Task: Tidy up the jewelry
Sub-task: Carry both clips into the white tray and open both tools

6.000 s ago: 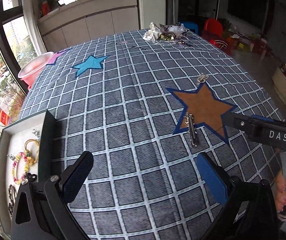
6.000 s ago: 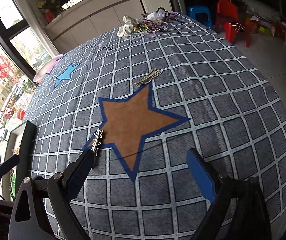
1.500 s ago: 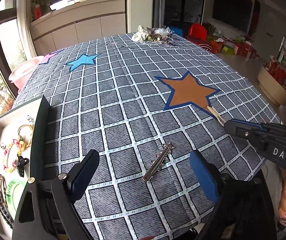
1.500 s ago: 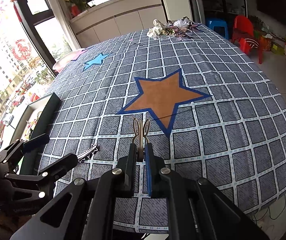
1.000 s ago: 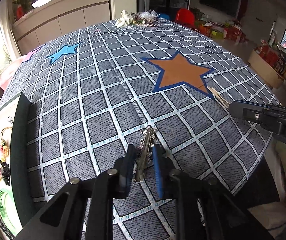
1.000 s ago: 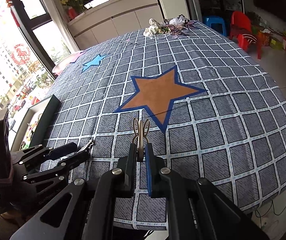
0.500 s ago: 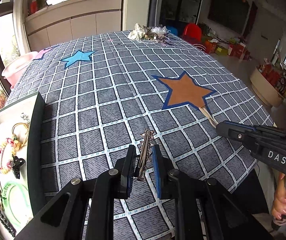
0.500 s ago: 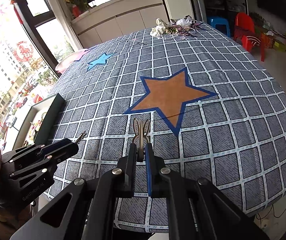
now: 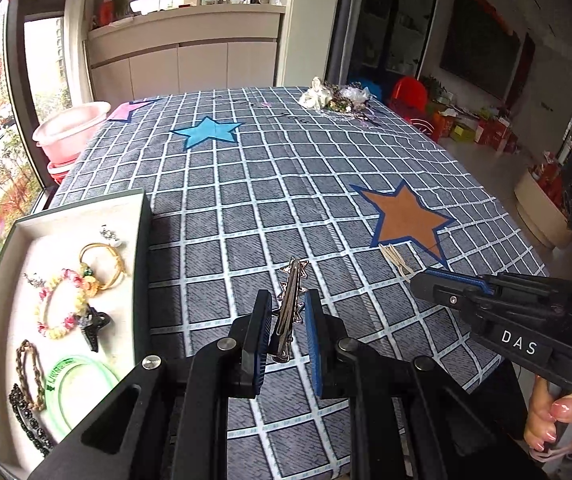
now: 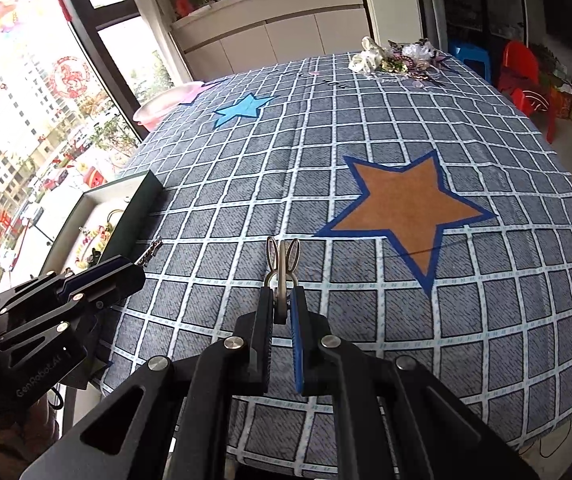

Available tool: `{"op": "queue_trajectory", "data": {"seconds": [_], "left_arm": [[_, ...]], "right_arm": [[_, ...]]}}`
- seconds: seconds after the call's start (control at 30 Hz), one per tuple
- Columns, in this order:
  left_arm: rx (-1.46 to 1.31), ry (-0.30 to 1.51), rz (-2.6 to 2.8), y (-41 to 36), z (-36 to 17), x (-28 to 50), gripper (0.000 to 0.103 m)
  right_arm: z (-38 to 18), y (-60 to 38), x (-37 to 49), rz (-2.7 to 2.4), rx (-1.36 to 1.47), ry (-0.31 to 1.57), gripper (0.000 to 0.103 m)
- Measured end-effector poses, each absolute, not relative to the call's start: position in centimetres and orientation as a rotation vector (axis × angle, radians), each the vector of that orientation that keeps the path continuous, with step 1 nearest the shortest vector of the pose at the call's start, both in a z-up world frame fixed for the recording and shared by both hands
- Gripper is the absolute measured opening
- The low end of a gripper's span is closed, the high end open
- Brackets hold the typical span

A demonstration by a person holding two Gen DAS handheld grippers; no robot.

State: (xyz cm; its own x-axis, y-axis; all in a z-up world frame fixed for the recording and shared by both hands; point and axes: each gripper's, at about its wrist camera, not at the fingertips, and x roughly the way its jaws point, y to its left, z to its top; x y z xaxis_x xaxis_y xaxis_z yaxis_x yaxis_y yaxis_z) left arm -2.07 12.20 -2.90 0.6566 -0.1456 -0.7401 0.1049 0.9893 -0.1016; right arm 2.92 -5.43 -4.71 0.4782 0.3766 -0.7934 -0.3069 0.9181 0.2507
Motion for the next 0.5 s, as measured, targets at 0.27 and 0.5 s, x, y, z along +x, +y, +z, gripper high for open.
{"op": "queue_trajectory", "data": {"seconds": [0.27, 0.5], "left_arm": [[-0.099, 0.823, 0.008, 18.9, -2.2, -2.5, 0.025], [-0.159, 0.831, 0.17, 25.2, -2.9, -2.2, 0.025]], "right_arm": [[-3.4, 0.9, 4.4, 0.54, 0.009, 0.979, 0.009], [-2.2, 8.9, 6.2, 0.692, -0.056, 0.964, 0.009]]}}
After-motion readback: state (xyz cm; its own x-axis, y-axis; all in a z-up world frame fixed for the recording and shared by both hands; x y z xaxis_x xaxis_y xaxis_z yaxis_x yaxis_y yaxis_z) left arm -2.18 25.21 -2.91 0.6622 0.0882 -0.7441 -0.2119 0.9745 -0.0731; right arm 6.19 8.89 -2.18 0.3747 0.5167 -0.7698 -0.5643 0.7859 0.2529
